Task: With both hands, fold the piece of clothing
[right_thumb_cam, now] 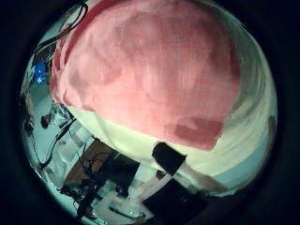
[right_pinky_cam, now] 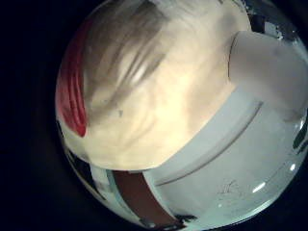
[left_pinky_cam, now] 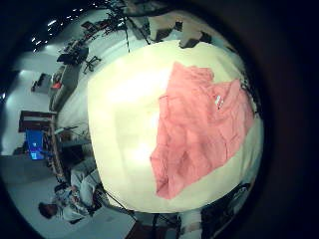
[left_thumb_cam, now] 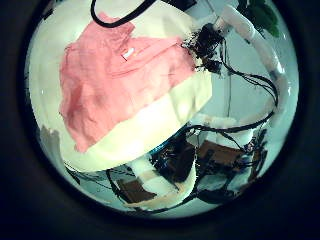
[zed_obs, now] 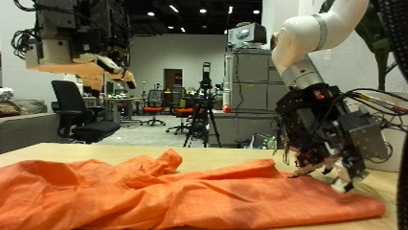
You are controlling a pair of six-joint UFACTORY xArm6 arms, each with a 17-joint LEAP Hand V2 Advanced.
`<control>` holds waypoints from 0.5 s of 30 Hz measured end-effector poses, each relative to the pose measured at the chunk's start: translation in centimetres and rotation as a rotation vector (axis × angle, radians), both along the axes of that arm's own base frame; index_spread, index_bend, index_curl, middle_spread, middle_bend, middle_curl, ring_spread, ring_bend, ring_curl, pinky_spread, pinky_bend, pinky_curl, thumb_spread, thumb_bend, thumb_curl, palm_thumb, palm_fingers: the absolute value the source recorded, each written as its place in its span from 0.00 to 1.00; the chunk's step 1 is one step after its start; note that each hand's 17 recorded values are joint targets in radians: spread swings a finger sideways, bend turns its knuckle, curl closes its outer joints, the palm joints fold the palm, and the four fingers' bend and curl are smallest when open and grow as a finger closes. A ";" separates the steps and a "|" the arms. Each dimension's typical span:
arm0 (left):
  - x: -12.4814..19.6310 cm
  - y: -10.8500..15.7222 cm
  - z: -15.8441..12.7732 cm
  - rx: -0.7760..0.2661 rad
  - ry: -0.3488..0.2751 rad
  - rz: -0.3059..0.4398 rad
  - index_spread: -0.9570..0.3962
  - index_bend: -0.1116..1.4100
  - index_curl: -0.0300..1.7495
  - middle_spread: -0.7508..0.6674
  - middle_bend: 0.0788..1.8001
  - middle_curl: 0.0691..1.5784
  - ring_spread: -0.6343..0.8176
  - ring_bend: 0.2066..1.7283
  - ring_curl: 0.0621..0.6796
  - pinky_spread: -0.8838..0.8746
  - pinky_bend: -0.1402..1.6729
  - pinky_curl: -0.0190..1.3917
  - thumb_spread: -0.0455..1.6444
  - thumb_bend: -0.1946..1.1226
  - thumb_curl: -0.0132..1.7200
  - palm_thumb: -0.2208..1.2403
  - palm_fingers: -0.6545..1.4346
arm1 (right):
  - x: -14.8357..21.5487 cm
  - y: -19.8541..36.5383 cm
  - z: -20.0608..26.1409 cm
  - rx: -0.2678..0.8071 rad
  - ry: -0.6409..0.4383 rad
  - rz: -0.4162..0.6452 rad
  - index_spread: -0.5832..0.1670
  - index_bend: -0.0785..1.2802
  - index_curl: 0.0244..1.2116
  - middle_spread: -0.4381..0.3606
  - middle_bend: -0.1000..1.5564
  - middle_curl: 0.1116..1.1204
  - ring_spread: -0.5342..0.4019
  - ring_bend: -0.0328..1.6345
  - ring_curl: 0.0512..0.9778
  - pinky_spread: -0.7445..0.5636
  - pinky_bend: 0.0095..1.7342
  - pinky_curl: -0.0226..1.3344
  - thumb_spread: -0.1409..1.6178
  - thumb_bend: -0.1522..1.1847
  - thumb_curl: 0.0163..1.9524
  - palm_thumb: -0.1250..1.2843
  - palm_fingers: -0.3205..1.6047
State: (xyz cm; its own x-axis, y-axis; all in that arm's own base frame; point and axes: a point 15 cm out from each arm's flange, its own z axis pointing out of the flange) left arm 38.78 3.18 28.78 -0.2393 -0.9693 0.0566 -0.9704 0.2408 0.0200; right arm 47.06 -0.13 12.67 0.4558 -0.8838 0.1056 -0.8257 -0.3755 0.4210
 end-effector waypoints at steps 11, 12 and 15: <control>-0.3 0.4 0.4 0.000 -0.005 0.001 0.70 0.17 0.17 0.77 0.05 0.11 0.82 0.11 0.26 0.82 0.19 0.23 0.51 0.12 0.19 0.16 0.29 | 1.1 -0.5 0.8 0.014 -0.070 -0.008 0.35 0.20 0.25 0.38 0.31 0.29 0.37 0.36 0.31 0.45 0.16 0.23 0.61 0.10 0.16 0.62 0.59; -0.4 0.4 0.5 0.000 -0.007 0.001 0.70 0.17 0.17 0.77 0.06 0.11 0.82 0.11 0.26 0.82 0.19 0.23 0.51 0.12 0.19 0.16 0.29 | 1.1 -0.5 0.8 0.013 -0.071 -0.008 0.34 0.21 0.26 0.36 0.32 0.30 0.34 0.38 0.32 0.40 0.17 0.23 0.61 0.10 0.16 0.62 0.62; -0.4 0.3 0.8 0.001 -0.013 0.001 0.70 0.17 0.17 0.77 0.05 0.11 0.82 0.11 0.26 0.82 0.19 0.23 0.52 0.12 0.19 0.16 0.29 | 1.1 -0.6 1.5 0.014 -0.081 -0.010 0.29 0.21 0.28 0.29 0.34 0.32 0.26 0.42 0.35 0.26 0.23 0.24 0.61 0.10 0.17 0.65 0.71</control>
